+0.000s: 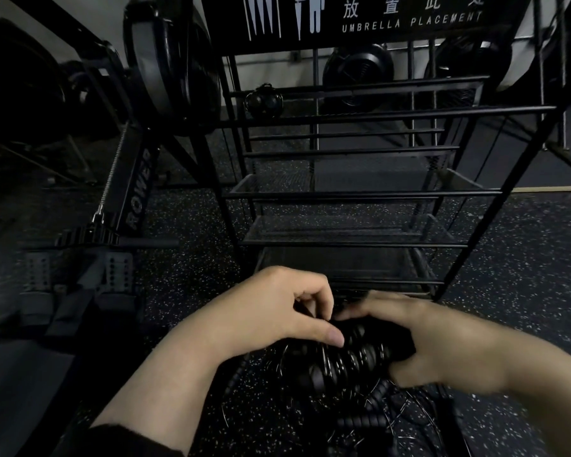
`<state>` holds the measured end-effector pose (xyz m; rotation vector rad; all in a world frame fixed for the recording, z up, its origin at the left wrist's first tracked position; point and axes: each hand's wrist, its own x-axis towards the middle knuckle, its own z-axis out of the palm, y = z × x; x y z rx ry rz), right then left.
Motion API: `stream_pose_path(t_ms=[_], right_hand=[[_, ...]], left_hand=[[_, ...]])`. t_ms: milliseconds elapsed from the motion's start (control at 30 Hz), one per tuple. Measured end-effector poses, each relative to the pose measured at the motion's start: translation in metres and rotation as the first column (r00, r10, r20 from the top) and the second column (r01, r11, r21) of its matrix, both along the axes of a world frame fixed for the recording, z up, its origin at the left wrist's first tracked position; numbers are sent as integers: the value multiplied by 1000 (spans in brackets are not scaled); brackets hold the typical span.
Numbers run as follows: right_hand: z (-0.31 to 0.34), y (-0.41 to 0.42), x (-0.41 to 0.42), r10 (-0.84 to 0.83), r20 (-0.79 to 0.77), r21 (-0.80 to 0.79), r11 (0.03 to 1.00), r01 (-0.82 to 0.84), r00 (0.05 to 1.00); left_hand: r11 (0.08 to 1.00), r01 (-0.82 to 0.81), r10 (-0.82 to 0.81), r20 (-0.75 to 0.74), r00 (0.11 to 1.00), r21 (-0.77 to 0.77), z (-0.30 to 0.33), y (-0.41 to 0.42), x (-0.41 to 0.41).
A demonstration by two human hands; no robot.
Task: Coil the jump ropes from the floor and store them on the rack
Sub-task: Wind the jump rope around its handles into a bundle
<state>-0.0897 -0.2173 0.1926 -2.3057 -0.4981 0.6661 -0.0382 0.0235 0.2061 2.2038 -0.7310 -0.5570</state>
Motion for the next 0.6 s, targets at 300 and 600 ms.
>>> stream_pose_path(t_ms=[300,600], right_hand=[[2,-5,-6,-56,-260,600,773,207,964],[-15,10,-2,-153,-526,788,282,546,837]], left_hand=[[818,-284,108,-352,930,-501,1,-1,2],[707,-572,313,-541,781,-416,-11,-22,-2]])
